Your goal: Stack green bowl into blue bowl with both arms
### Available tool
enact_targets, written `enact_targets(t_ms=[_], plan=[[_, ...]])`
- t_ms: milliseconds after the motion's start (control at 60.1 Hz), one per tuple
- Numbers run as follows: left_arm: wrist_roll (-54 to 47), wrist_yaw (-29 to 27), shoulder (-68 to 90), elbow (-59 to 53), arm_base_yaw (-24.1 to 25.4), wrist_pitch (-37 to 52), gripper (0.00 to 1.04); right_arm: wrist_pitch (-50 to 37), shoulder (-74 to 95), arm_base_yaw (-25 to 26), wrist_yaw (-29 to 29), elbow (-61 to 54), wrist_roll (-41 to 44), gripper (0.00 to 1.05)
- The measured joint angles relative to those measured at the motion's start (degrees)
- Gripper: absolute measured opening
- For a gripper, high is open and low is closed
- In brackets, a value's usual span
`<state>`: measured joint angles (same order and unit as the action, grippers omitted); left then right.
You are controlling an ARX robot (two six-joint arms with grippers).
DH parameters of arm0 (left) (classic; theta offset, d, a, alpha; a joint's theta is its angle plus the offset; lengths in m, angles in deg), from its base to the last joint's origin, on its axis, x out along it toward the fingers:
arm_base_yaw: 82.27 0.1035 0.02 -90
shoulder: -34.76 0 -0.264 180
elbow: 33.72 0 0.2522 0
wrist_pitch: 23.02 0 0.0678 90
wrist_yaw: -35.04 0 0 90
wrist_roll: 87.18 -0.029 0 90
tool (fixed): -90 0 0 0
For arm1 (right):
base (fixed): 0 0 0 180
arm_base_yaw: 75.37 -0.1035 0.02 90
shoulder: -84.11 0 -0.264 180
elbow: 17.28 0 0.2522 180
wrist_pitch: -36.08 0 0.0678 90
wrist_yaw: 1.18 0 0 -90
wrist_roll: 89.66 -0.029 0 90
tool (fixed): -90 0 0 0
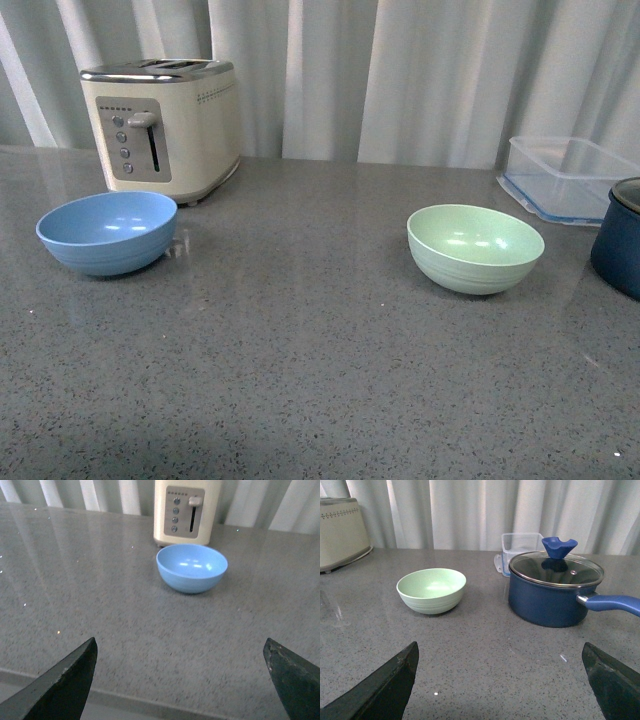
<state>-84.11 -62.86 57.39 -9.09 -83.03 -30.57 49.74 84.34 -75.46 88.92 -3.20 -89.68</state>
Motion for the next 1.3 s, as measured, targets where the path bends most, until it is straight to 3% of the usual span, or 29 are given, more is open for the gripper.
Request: enact_targets(t_ms=[166, 682, 1297], plan=[[3.8, 4.3, 15.6, 11.2, 3.4, 0.6, 0.98, 0.0, 0.0, 0.0, 0.0, 0.0, 0.0, 0.95], [9.9, 5.0, 56.8, 43.7, 7.9, -10.6, 0.98, 0.0, 0.0, 0.0, 0.0, 0.0, 0.0, 0.95], [17.0, 1.7, 85.5, 64.7, 6.4, -16.0, 0.98, 0.0, 0.0, 0.0, 0.0, 0.0, 0.0, 0.95]])
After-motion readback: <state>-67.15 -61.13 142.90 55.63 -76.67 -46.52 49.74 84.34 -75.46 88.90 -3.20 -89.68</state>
